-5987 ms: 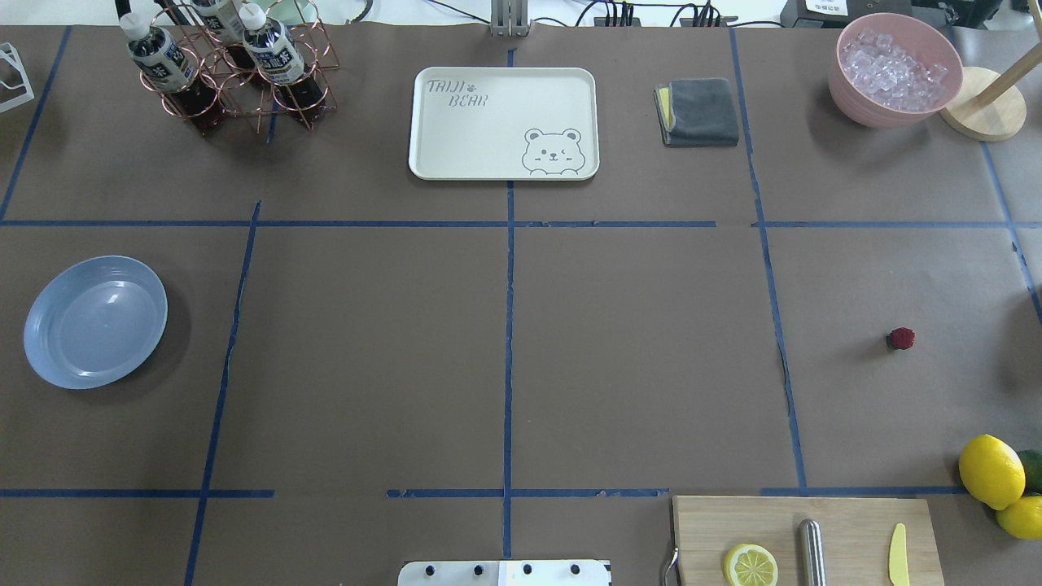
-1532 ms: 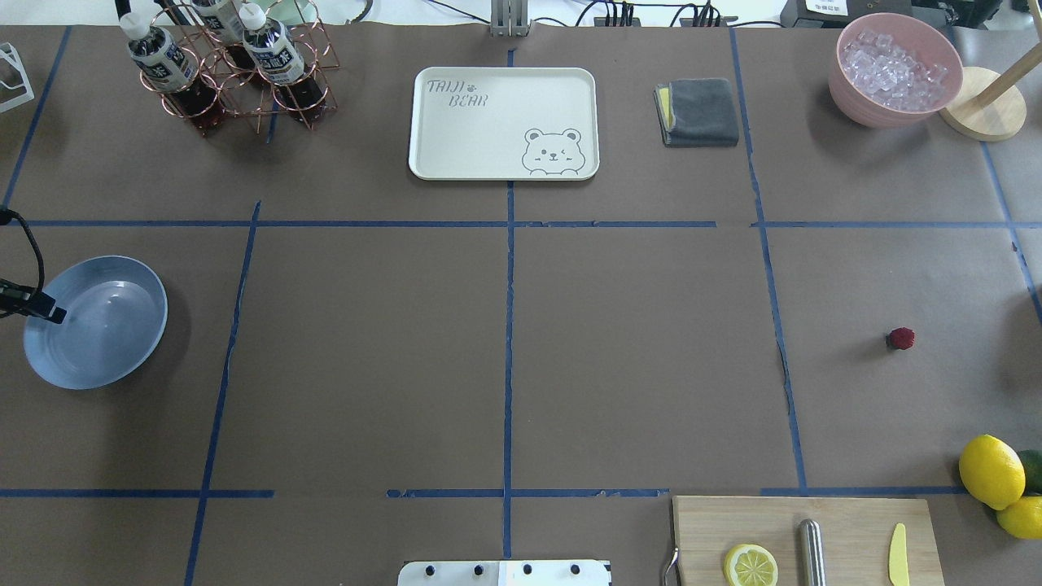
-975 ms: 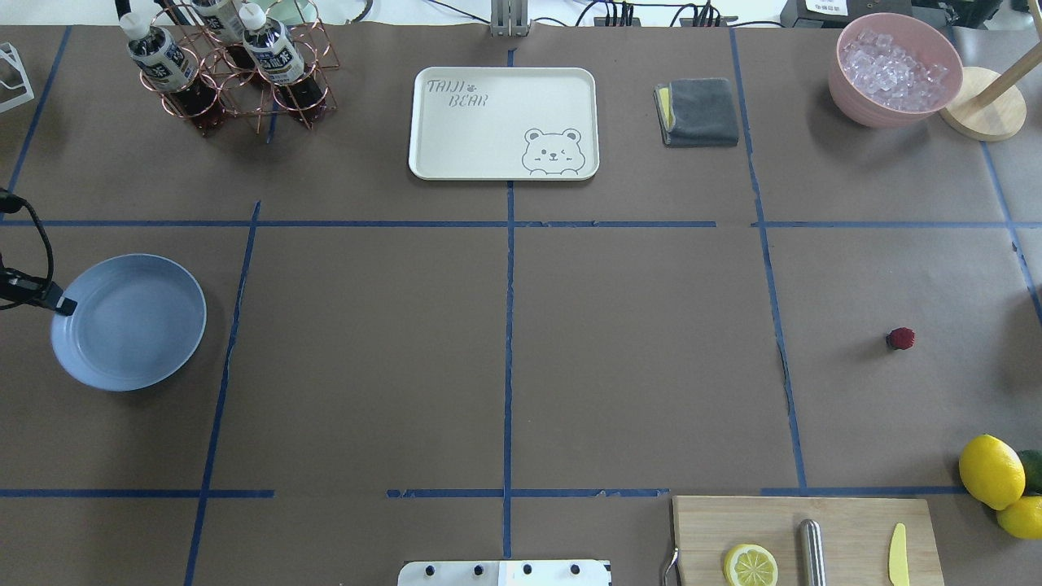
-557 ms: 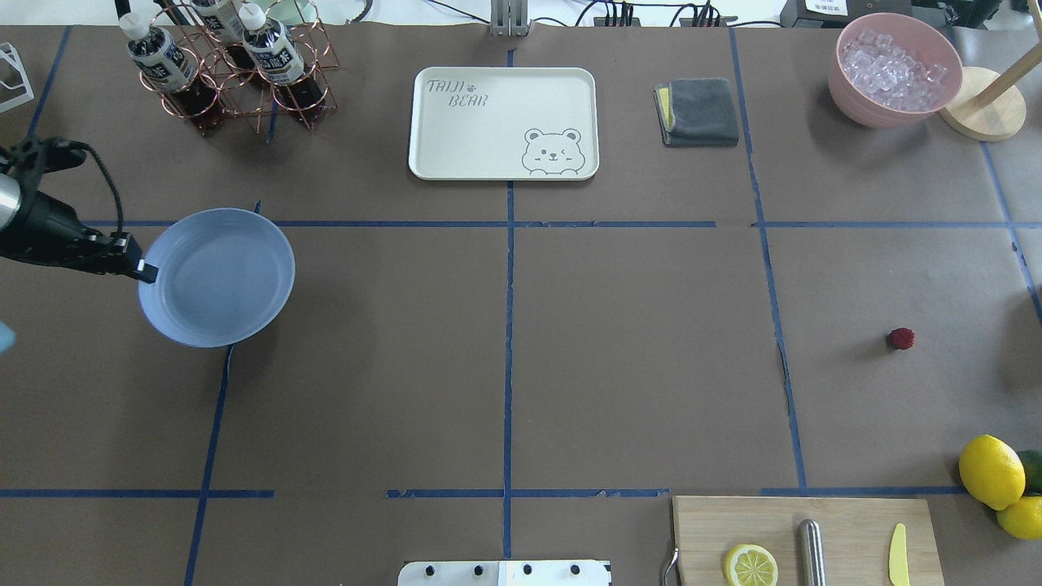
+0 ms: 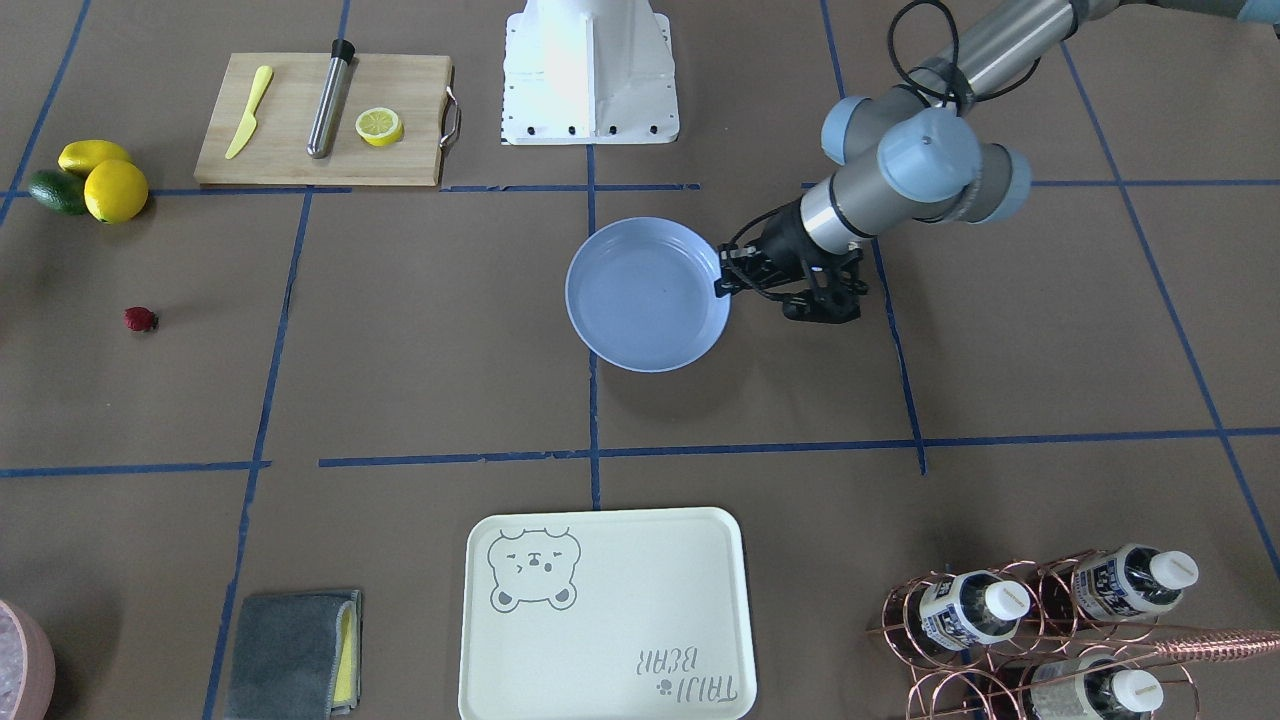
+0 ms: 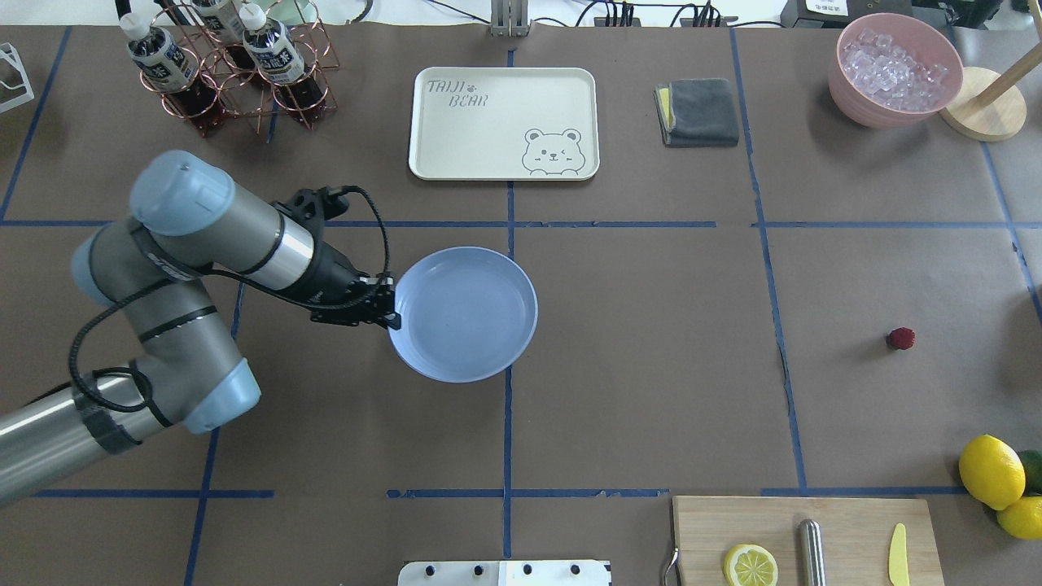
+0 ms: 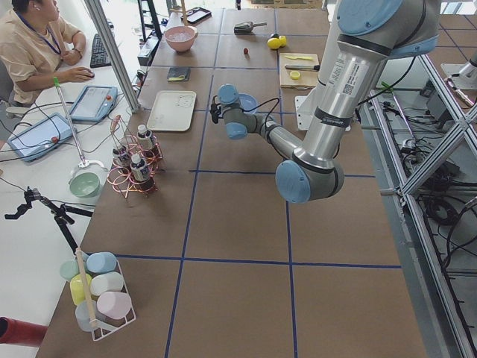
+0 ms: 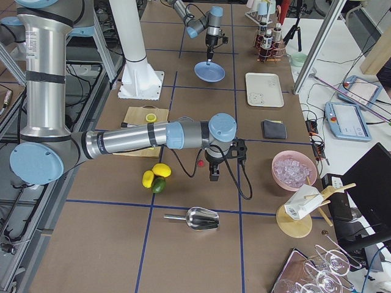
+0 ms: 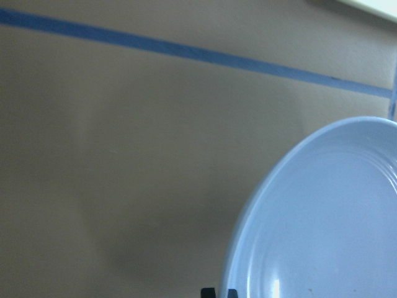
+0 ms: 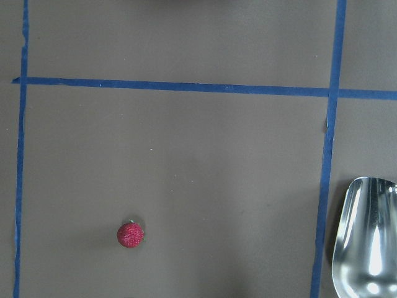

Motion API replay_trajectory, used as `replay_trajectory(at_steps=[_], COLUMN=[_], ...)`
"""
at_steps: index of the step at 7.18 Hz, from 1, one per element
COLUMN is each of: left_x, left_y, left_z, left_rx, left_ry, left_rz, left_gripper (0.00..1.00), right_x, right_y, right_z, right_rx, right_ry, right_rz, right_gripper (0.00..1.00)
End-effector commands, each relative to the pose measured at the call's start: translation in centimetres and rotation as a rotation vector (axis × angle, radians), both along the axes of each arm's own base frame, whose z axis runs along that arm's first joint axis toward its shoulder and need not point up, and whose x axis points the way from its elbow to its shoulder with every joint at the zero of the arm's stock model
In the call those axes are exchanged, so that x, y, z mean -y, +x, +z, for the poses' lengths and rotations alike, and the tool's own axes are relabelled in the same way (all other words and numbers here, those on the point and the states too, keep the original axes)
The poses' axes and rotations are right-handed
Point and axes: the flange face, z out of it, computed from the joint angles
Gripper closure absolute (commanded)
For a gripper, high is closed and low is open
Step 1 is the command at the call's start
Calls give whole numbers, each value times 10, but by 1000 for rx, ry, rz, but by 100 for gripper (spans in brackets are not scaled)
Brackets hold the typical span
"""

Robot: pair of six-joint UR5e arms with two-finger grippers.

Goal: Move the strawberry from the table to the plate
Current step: 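Slide the light blue plate with the left gripper toward the table center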

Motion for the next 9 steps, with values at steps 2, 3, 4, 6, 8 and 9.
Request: replay_trajectory(at_steps=[2,3,4,6,8,9], left_x=[-17,-9,-6,-5,-5,-3], left_y=[51,57,60,59,59,58], left_z=[-22,-16,-13,-11,-12,-10], left_rx=[12,30,40,44,45,49], left_ry=[35,46,46,45,42,46], left_rz=[-56,-93,-106,-109,-111,-127], left_gripper=[100,100,100,100,73,58], right_x=[0,0,0,-1,0,0], right_y=[-2,-3,-3,-3,-8,-12], right_z=[-7,-8,-8,-11,-13,-14], right_rx=[28,28,28,29,31,47], right_ry=[6,8,9,15,17,13], right_rz=[-3,-4,-5,-5,-15,-24], right_gripper=[0,0,0,0,0,0])
